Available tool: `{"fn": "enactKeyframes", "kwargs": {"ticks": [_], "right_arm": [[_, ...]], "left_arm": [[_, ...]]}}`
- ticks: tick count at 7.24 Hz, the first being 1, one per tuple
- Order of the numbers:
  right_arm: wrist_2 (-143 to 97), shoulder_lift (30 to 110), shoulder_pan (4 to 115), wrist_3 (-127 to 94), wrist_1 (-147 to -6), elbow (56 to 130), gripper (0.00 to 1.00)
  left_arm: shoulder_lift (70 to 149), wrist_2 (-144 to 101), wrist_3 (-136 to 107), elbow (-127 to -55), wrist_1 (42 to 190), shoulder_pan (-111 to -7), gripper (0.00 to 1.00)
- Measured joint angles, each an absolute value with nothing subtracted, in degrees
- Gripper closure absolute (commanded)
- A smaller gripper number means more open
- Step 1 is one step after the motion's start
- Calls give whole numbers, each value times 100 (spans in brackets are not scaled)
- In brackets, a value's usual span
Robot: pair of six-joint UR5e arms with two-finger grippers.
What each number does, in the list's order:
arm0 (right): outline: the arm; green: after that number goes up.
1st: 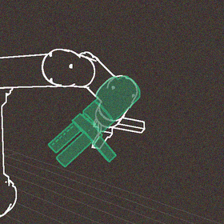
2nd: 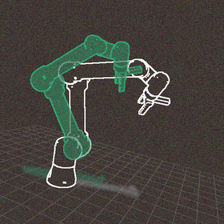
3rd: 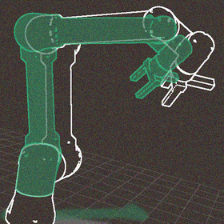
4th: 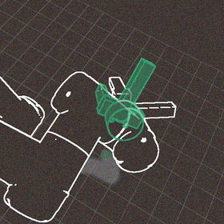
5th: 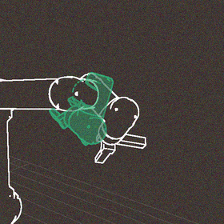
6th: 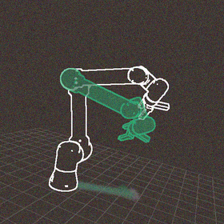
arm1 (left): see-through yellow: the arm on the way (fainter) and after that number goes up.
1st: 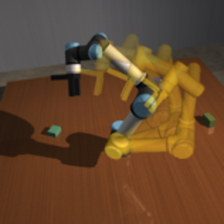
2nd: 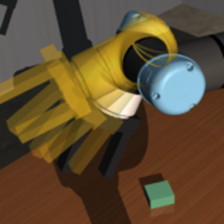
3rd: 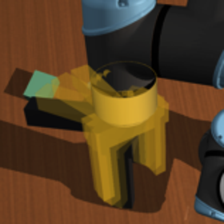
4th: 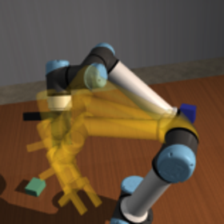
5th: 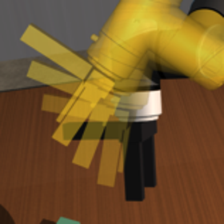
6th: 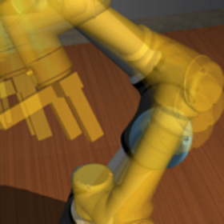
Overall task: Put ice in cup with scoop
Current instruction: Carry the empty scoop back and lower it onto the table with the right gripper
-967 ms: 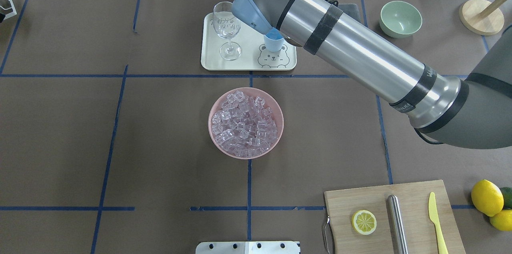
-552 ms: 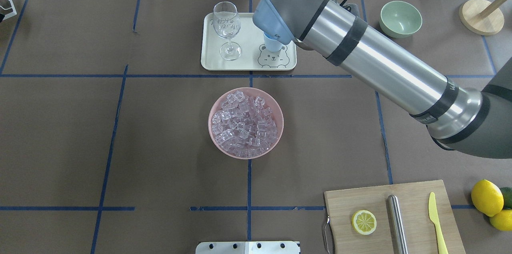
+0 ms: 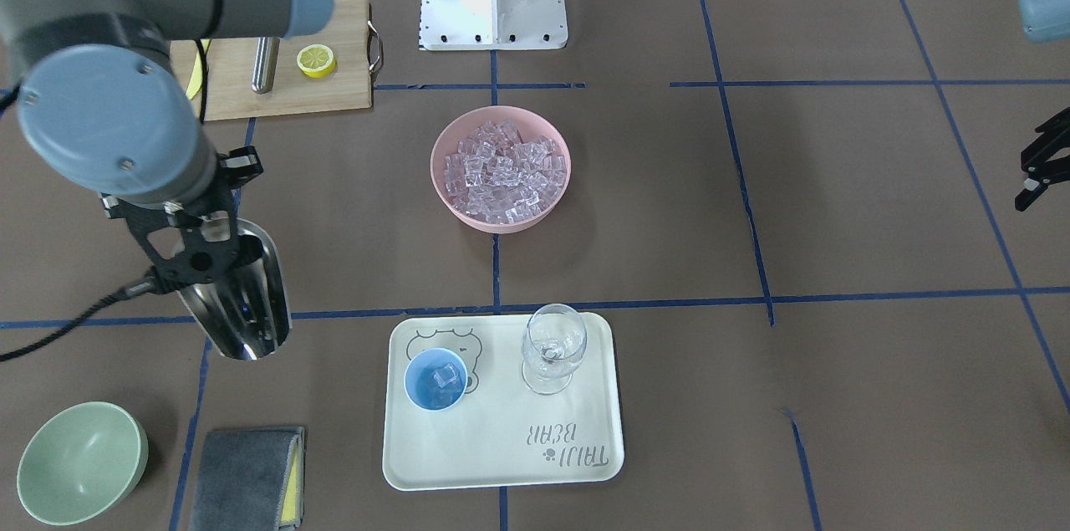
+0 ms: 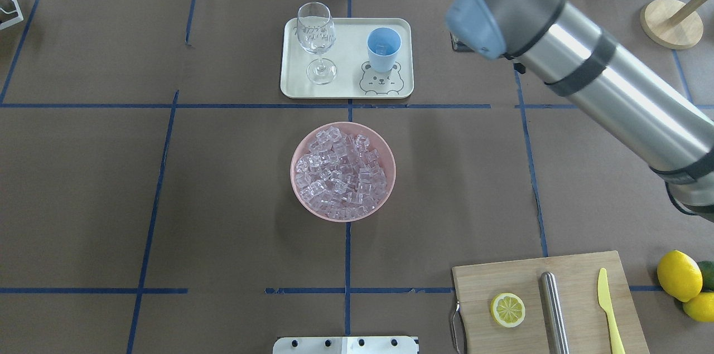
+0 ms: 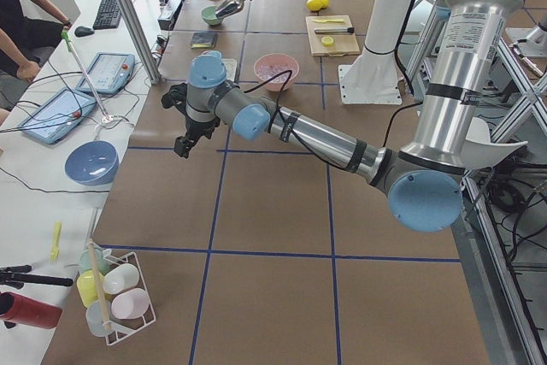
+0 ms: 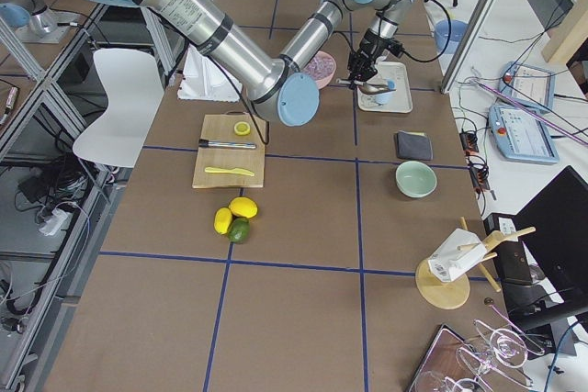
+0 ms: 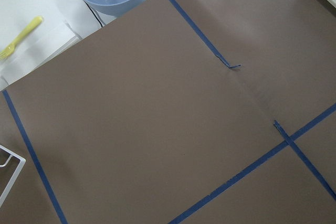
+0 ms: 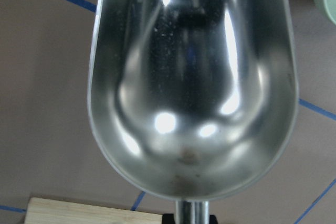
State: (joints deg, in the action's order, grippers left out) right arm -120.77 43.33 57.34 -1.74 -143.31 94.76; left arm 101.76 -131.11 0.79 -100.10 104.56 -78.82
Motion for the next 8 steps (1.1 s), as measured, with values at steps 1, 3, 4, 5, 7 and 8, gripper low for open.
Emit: {"fn": "enactKeyframes", "kwargs": {"ticks": [1, 3, 4, 5, 7, 8], "right_arm": [[-12041, 4910, 5908, -182, -14157, 10084, 100], [-12024, 5861, 6103, -217, -13909, 10801, 100], [-12034, 6359, 6122, -405, -13726, 11144, 100], [-12051, 6935, 6119, -789, -13228, 11428, 100], [-12154, 8144, 6096, -1644, -11640, 11649, 100], [-12308, 8591, 6029, -2189, -10935, 11646, 100]], "left_arm": [[10170, -13107, 79, -9990, 10452, -7890, 0], [10147, -13110, 79, -9955, 10441, -7898, 0], [10135, -13112, 77, -9953, 10429, -7901, 0], [10124, -13113, 73, -9950, 10423, -7901, 0], [10115, -13108, 71, -9938, 10416, -7897, 0], [10113, -13106, 70, -9935, 10416, -7894, 0]]}}
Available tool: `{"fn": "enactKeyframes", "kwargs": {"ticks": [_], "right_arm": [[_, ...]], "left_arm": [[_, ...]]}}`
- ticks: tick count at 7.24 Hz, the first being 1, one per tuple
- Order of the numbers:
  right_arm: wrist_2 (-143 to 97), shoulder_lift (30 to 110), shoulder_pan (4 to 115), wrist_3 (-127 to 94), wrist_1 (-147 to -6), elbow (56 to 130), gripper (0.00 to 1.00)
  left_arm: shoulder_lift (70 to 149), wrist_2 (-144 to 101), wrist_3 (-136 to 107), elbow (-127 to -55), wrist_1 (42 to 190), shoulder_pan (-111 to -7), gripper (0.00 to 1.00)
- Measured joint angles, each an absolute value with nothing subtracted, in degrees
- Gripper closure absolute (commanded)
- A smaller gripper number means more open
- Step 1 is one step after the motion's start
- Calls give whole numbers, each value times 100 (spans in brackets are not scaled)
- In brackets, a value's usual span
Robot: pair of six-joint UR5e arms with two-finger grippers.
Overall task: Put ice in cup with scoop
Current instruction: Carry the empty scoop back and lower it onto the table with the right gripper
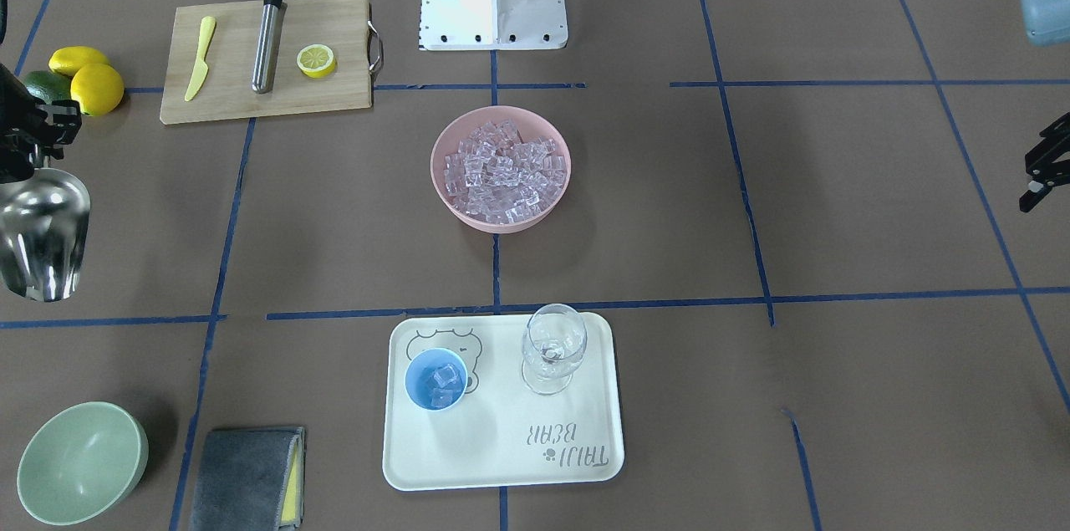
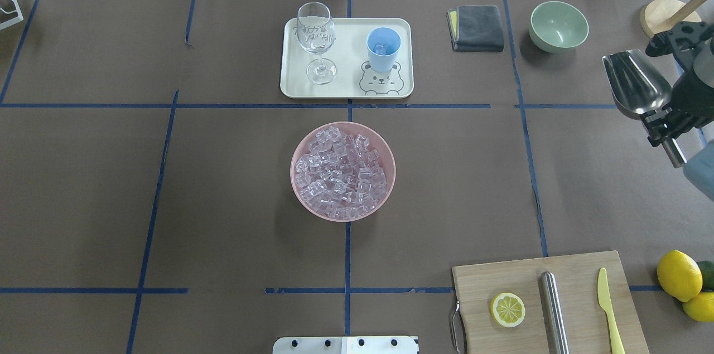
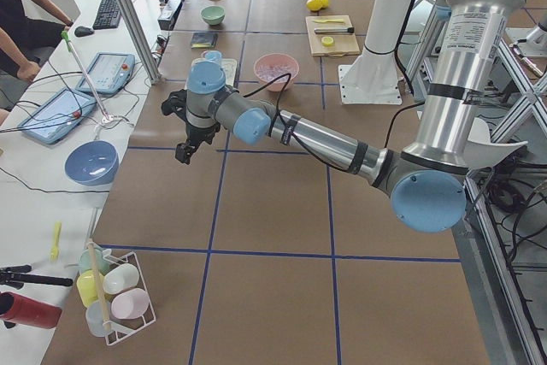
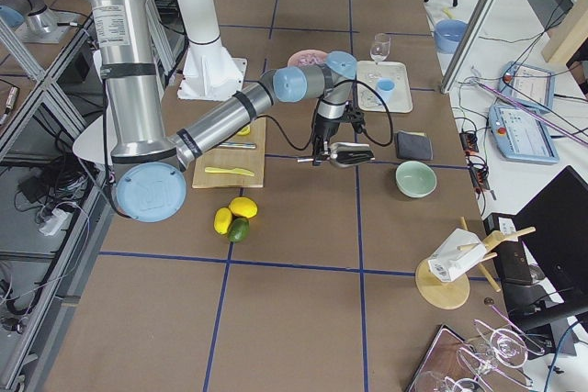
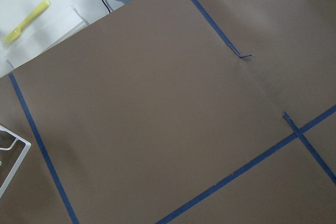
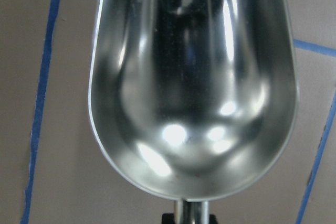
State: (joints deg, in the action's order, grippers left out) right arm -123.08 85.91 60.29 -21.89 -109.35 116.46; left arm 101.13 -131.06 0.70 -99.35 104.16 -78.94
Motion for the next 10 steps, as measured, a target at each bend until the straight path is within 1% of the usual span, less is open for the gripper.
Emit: {"fn": "enactKeyframes", "kwargs": {"ticks": [2, 3, 6, 9, 10], "right_arm": [[-12606, 9118, 5679, -3131, -10074, 11491, 100], [-12658, 9247, 5476, -3312, -9804, 11355, 100], [-12797, 9385, 4975, -3518, -9570, 11117, 100], [-12888, 9354, 4827, -3547, -9557, 10914, 100], [-12882, 9315, 4801, -3543, -9555, 10815, 86]], "left_arm": [[10129, -13105, 53, -9923, 10415, -7893, 0], [10137, -13104, 47, -9919, 10415, -7893, 0], [10155, -13099, 44, -9914, 10415, -7893, 0], [10155, -13101, 44, -9914, 10421, -7892, 0], [10153, -13103, 44, -9911, 10423, -7893, 0]]}}
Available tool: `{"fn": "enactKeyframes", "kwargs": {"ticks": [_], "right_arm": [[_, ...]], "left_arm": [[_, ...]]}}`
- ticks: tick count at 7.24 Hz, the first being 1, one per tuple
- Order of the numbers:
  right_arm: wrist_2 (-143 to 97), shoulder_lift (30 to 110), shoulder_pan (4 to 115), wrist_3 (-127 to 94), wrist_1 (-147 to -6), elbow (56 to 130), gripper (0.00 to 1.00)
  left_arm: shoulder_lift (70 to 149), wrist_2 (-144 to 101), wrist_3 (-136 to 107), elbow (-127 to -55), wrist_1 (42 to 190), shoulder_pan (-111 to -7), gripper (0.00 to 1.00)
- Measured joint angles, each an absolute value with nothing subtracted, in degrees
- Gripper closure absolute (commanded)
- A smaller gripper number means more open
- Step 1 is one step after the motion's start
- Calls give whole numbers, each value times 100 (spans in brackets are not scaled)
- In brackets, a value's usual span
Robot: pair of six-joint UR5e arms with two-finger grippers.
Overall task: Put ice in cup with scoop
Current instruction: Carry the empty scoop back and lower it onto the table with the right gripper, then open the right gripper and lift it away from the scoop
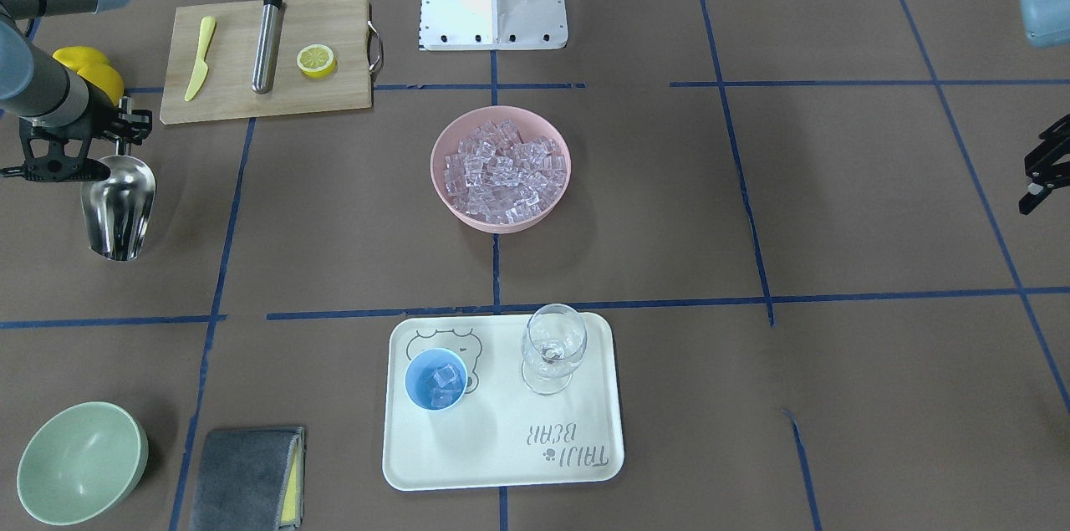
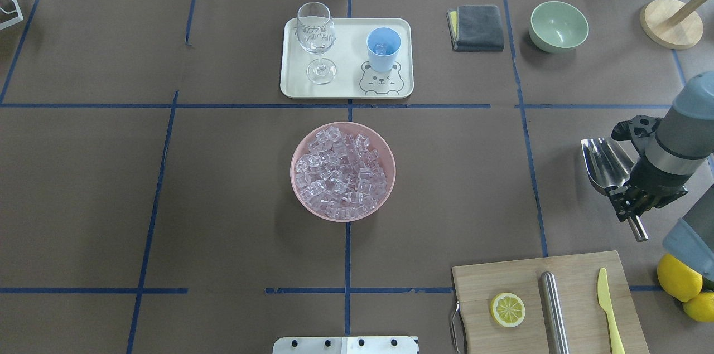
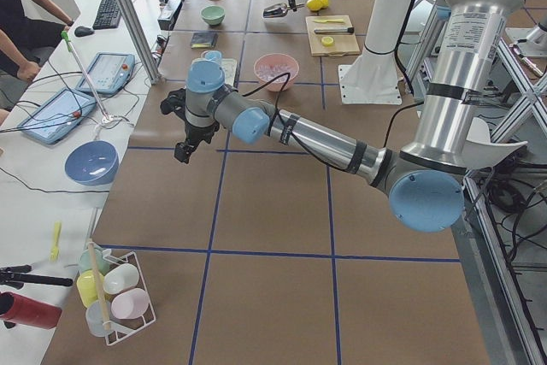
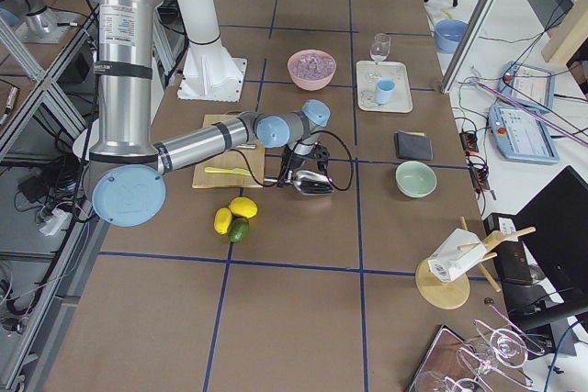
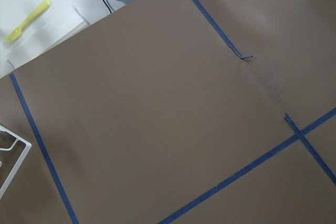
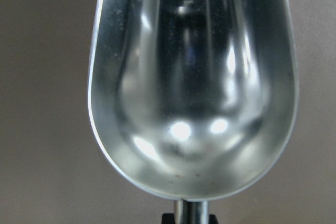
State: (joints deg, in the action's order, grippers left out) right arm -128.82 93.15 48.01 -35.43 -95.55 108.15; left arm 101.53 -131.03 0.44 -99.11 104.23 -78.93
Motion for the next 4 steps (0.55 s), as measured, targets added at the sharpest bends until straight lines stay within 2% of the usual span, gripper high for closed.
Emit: {"fn": "enactKeyframes", "kwargs": {"ticks": [1, 4], "right_arm": [[-12876, 9273, 4784, -3527, -9546, 10731, 1], [-12866, 9247, 4780, -3495, -9466, 10646, 0]], "left_arm": [[10153, -13102, 44, -9903, 10423, -7893, 0], [10165, -13096, 44, -9886, 10424, -7893, 0]]}}
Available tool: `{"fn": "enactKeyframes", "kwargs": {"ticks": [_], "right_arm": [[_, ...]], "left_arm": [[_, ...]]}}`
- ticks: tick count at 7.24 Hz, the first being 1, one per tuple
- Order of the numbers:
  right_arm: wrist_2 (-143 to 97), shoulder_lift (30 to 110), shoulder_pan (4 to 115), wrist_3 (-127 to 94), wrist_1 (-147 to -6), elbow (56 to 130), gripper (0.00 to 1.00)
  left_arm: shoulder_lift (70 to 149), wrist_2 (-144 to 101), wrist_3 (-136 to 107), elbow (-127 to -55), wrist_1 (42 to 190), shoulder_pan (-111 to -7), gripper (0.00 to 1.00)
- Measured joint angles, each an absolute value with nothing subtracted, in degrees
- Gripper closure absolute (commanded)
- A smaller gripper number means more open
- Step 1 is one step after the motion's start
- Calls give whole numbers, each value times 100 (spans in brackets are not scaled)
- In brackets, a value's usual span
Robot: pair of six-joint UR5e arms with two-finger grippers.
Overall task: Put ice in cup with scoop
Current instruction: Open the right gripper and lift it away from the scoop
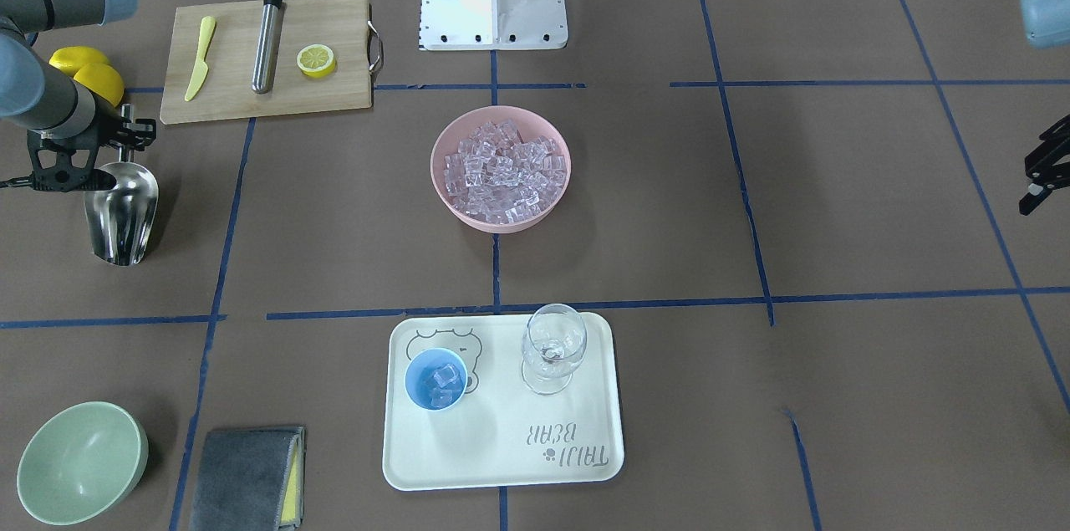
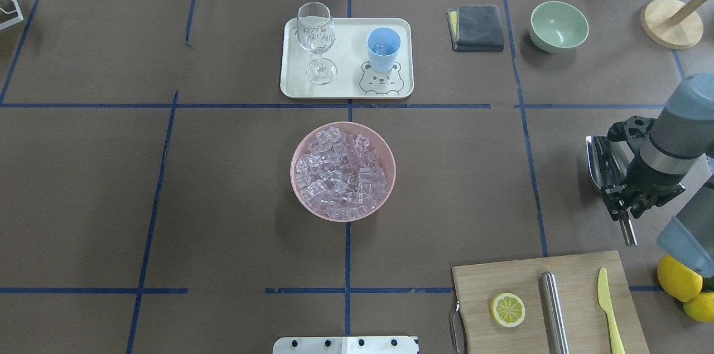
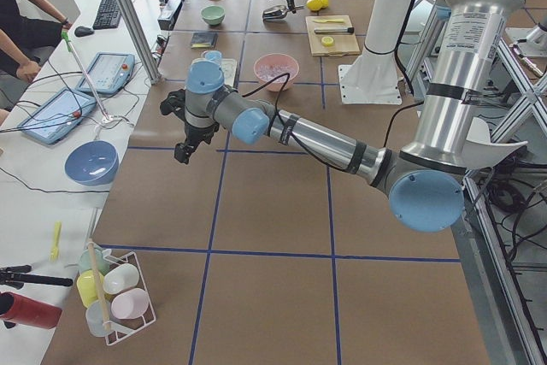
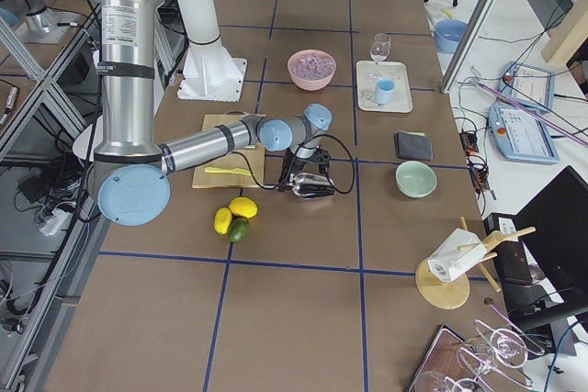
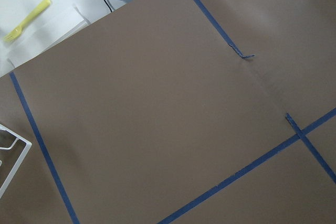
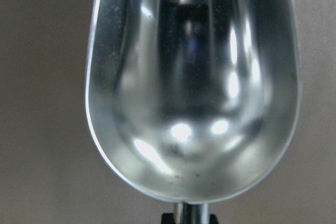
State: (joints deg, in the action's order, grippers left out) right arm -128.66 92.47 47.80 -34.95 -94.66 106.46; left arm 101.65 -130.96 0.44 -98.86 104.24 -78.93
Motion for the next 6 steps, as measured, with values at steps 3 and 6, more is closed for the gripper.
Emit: {"fn": "enactKeyframes", "kwargs": {"ticks": [3, 6], "right_arm": [[-12832, 9249, 4877, -3510, -9165, 10748, 0], [-12534, 9177, 5725, -3502, -7684, 10650, 0]], "left_arm": [[10158, -13096, 44, -9872, 10419, -7892, 0], [10067, -13096, 66, -9744, 10034, -7912, 0]]}}
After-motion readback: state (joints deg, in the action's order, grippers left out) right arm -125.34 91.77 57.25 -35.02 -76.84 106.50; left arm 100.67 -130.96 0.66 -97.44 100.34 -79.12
